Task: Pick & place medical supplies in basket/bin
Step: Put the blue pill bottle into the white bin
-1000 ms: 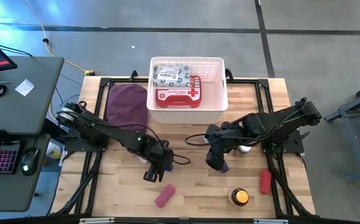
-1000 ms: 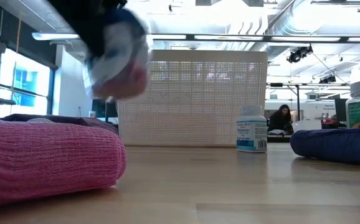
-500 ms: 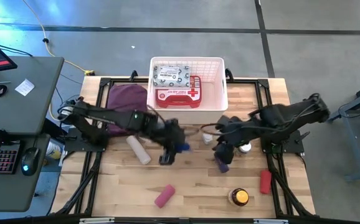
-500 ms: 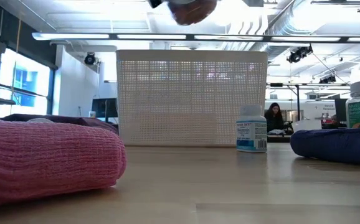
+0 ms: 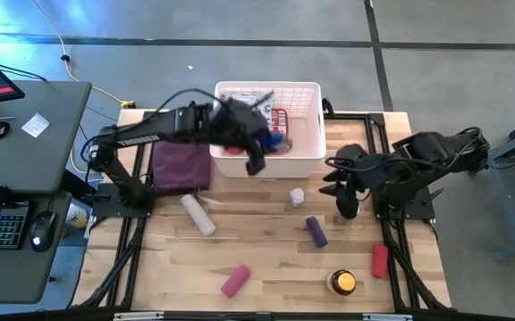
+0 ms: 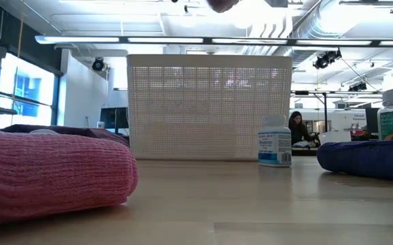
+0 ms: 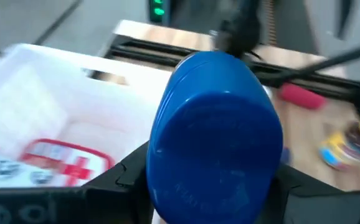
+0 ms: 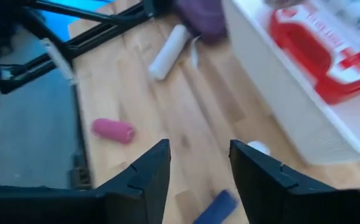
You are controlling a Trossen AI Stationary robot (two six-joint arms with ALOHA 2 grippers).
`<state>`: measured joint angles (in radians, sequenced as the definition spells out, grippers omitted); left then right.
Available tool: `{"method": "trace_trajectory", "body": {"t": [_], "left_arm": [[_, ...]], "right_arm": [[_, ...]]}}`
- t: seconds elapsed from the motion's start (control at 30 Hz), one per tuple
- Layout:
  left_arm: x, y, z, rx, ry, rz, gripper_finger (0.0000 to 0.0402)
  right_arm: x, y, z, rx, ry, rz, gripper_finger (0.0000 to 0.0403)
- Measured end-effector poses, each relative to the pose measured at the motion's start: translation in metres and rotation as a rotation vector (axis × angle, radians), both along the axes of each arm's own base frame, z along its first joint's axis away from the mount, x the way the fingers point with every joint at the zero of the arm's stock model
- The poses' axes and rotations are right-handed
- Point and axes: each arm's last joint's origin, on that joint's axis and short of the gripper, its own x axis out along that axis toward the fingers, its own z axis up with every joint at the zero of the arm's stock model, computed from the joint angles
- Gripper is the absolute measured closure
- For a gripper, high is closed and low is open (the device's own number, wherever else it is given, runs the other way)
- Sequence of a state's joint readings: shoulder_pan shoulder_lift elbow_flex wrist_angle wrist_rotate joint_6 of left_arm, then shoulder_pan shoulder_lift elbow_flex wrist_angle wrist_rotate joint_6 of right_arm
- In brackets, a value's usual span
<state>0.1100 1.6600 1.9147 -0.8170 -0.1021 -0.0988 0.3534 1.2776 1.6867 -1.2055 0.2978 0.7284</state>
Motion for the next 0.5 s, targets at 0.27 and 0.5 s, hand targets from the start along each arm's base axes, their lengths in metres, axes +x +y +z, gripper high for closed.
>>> {"method": "trace_trajectory", "body": {"t": [0.27,0.5], "left_arm": [[-0.022,0.051,-0.012,0.045,0.224,0.113,0.0191],[-0.021,0.097,-0.052,0.056,0.487,-0.064,0.0184]], "right_arm": [[0.000,-0.007,0.001,-0.180,-0.021,-0.041,0.0258],[0.001,-0.024,0.000,-0.214,0.015,-0.122,0.0257]]}}
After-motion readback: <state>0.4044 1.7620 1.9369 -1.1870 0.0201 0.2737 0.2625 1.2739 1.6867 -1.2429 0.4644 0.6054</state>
